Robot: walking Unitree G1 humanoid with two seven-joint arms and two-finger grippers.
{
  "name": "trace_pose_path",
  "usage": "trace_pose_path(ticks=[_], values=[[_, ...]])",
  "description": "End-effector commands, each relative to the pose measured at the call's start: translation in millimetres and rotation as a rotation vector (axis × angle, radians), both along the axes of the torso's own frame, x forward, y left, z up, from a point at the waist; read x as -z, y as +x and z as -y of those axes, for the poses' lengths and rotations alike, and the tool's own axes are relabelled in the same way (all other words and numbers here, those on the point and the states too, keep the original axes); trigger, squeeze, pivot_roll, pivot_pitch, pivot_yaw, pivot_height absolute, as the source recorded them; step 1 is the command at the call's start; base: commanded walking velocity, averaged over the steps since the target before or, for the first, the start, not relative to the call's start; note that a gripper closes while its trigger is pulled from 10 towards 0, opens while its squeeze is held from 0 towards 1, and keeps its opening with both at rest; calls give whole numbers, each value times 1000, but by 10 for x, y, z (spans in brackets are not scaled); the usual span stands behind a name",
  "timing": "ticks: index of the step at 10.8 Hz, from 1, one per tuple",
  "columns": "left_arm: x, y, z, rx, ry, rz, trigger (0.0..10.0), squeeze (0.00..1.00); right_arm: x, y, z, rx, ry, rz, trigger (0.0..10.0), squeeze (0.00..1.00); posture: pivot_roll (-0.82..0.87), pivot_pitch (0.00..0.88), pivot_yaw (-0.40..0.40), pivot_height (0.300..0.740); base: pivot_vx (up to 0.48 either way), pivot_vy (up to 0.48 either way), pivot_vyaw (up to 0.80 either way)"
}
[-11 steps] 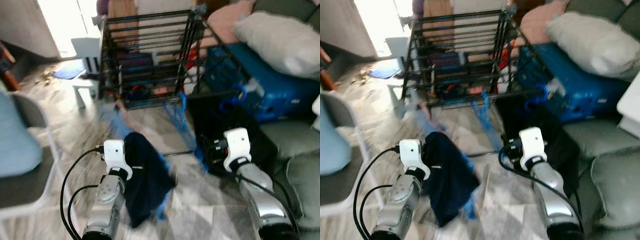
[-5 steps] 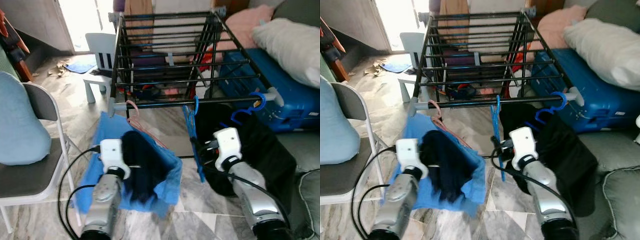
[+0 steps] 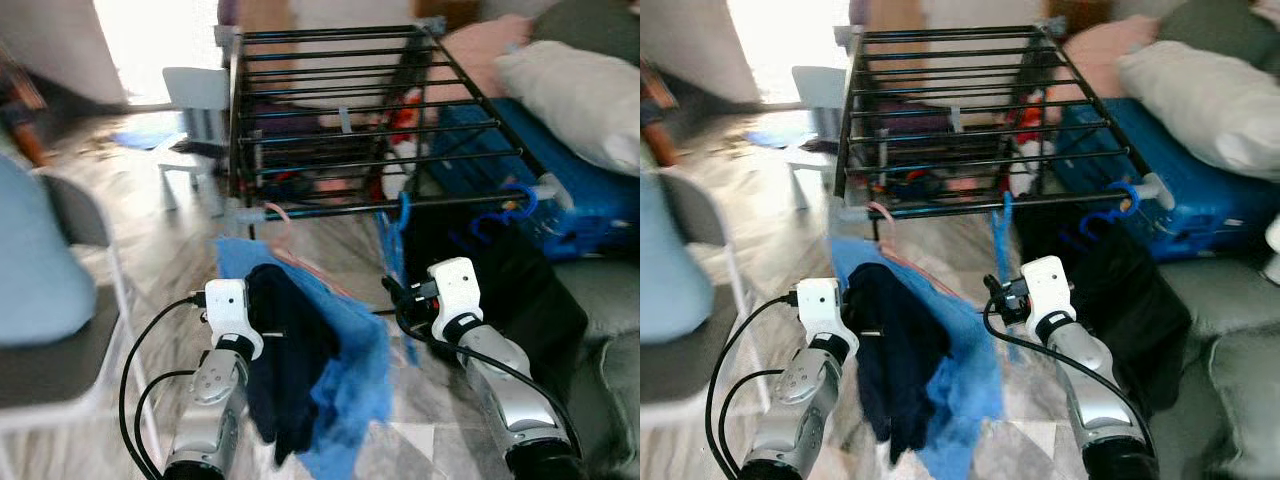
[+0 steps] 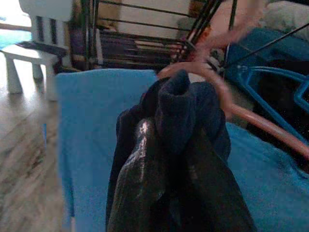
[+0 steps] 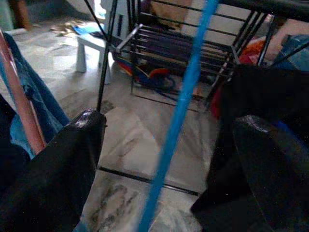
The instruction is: Hang hanger
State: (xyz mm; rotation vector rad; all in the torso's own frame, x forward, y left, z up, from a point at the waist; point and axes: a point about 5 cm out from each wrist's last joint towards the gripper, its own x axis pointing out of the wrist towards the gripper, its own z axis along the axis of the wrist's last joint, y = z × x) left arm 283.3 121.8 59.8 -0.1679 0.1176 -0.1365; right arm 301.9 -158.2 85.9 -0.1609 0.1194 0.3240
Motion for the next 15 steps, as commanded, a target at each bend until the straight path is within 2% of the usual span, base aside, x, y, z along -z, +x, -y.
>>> trace_pose_path(ticks=[1, 3, 6, 9, 12, 15], values=[[-60, 40, -9, 3, 2, 22, 10000, 0, -22, 23, -3, 4, -3, 2, 10000, 0, -141, 0, 31, 740, 0, 480, -800], [-66, 37, -24, 6, 12, 25, 10000, 0, -23, 30, -19, 12, 2, 9, 10000, 0, -133, 0, 35, 740, 0, 480, -481], [-71, 27, -23, 27, 44, 30, 10000, 0, -49, 58, -5, 56, -4, 37, 10000, 0, -130, 0, 41, 740, 0, 0, 0], [-76, 39, -26, 61, 126, 33, 10000, 0, -50, 92, 20, 100, -8, 49, 10000, 0, -120, 0, 57, 740, 0, 0, 0], [-146, 69, -31, 101, 166, 64, 10000, 0, -63, 167, 48, 178, -11, 68, 10000, 0, -105, 0, 107, 740, 0, 0, 0], [-140, 88, -100, 62, 175, 53, 10000, 0, -65, 237, 107, 179, -29, 43, 10000, 0, -96, 0, 79, 740, 0, 0, 0]])
